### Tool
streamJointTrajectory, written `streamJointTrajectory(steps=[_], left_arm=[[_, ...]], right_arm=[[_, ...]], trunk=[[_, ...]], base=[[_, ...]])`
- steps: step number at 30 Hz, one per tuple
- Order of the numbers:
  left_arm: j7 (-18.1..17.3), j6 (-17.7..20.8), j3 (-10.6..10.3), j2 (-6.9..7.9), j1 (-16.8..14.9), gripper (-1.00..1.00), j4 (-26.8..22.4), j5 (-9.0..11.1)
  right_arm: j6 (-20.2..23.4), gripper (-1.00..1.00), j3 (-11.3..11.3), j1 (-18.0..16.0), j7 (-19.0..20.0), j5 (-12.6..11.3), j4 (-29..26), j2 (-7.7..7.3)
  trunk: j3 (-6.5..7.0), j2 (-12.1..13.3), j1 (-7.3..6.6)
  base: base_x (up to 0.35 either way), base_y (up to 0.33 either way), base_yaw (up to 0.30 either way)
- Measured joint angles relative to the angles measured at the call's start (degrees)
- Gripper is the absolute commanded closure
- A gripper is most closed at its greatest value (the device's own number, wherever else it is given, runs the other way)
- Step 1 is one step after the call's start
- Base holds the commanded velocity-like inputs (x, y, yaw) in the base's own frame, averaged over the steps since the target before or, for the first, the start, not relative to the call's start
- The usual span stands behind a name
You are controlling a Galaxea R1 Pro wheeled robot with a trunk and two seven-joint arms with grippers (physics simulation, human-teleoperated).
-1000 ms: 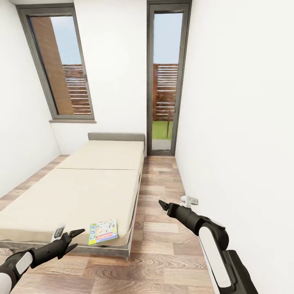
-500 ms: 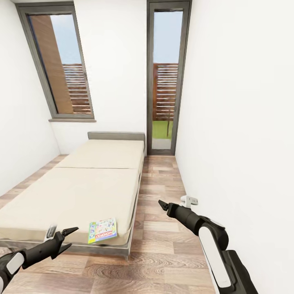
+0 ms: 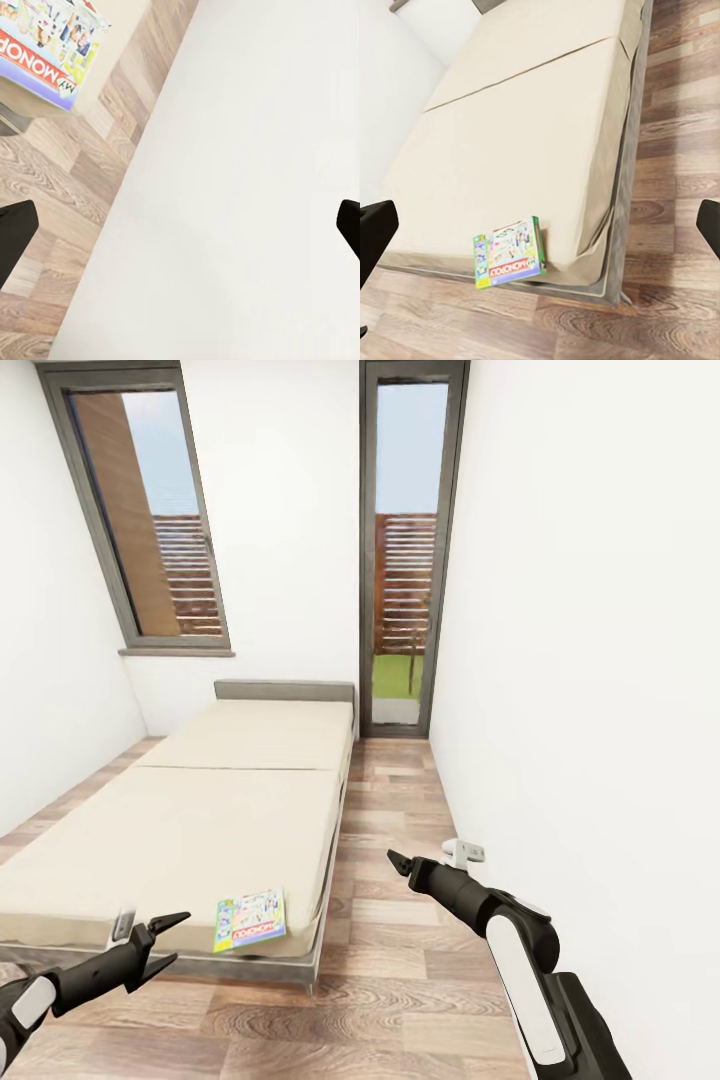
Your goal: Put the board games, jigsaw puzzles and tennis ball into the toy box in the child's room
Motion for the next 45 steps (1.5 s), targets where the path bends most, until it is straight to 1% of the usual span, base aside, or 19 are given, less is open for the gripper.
streamJointTrajectory(steps=[4,7,14,18,24,27,30,38,45], left_arm=[[-0.08,-1.08,0.03,0.17,0.01,-1.00,0.00,-0.06],[-0.08,-2.21,0.00,0.92,0.01,-1.00,-0.01,-0.12],[-0.08,-3.78,-0.07,1.73,0.03,-1.00,0.08,-0.17],[-0.11,-4.13,-0.04,1.91,0.08,-1.00,0.11,-0.18],[-0.11,-4.26,0.14,2.62,0.10,-1.00,0.09,-0.18],[-0.12,-4.24,0.34,3.65,0.10,-1.00,0.09,-0.17],[-0.12,-4.22,0.38,4.24,0.10,-1.00,0.12,-0.18],[-0.04,-4.28,0.69,4.61,0.11,-1.00,0.09,-0.11],[-0.03,-4.29,0.75,4.59,0.11,-1.00,0.08,-0.10]], right_arm=[[-0.01,-1.00,0.03,0.00,0.00,0.00,0.00,0.01],[-0.01,-1.00,0.04,0.00,0.00,-0.01,0.00,-0.01],[-0.01,-1.00,0.07,0.00,0.00,-0.01,-0.08,-0.01],[-0.01,-1.00,0.07,0.00,0.00,-0.01,-0.08,-0.01],[-0.01,-1.00,0.07,0.00,0.00,-0.01,-0.09,-0.01],[-0.01,-1.00,0.07,0.01,0.00,-0.01,-0.09,0.03],[-0.01,-1.00,0.07,0.03,0.00,-0.01,-0.09,0.05],[-0.08,-1.00,0.10,0.01,0.00,-0.01,-0.09,0.07],[-0.09,-1.00,0.16,0.01,0.00,0.00,-0.09,0.07]], trunk=[[-0.72,-1.61,0.88],[-1.26,-2.81,1.54],[-2.52,-5.62,3.08],[-3.23,-7.22,3.96],[-4.31,-9.63,5.27],[-4.85,-10.84,5.93],[-5.39,-12.04,6.59],[-6.83,-15.25,8.35],[-8.08,-18.06,9.89]], base=[[0.000,0.000,0.000],[0.000,0.000,0.000],[0.000,0.000,0.000],[0.000,0.000,0.000],[0.000,0.000,0.000],[0.000,0.000,0.000],[0.000,0.000,0.000],[0.000,0.000,0.000],[0.000,0.000,0.000]])
